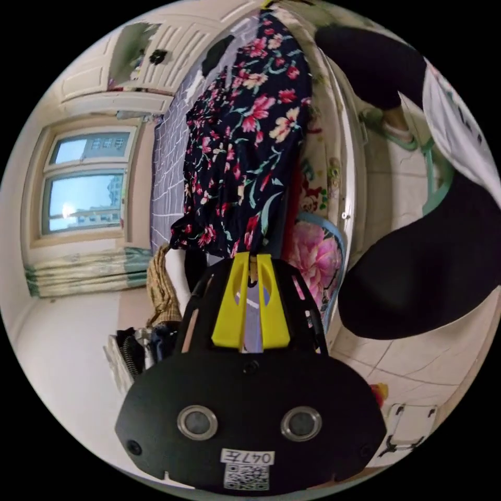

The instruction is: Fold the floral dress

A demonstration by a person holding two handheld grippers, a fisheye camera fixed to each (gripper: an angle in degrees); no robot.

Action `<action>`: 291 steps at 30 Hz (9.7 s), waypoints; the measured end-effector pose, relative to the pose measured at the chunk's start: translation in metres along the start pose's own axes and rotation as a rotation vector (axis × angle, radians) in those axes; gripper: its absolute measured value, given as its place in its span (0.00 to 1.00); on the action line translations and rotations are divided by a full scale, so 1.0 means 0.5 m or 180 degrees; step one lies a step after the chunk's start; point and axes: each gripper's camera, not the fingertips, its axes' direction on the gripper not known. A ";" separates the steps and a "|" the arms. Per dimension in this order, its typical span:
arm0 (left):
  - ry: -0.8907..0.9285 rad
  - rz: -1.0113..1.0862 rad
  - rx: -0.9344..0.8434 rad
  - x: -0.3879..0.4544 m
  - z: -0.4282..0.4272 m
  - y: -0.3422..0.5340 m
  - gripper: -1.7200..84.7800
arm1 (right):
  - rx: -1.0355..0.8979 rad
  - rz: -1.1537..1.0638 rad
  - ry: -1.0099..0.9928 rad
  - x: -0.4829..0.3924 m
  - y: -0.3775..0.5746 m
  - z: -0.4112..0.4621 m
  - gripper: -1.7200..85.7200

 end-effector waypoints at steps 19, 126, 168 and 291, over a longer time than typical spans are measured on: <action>0.2098 -0.2868 -0.0361 -0.783 0.396 0.093 0.03 | 0.0225 -0.0760 0.0373 -0.215 -0.730 0.383 0.01; 0.3487 -0.3126 0.1224 -0.598 0.420 -0.116 0.16 | -0.0865 0.0802 -0.1404 -0.285 -0.137 0.717 0.06; 0.1631 -0.3581 -0.0768 -0.636 0.685 -0.414 0.12 | 0.0196 -0.1829 -0.4115 -0.800 -0.230 0.437 0.10; 0.2815 -0.4742 -0.0584 -0.776 1.033 -0.046 0.02 | 0.0623 -0.3050 -0.3352 -0.970 -0.188 0.145 0.02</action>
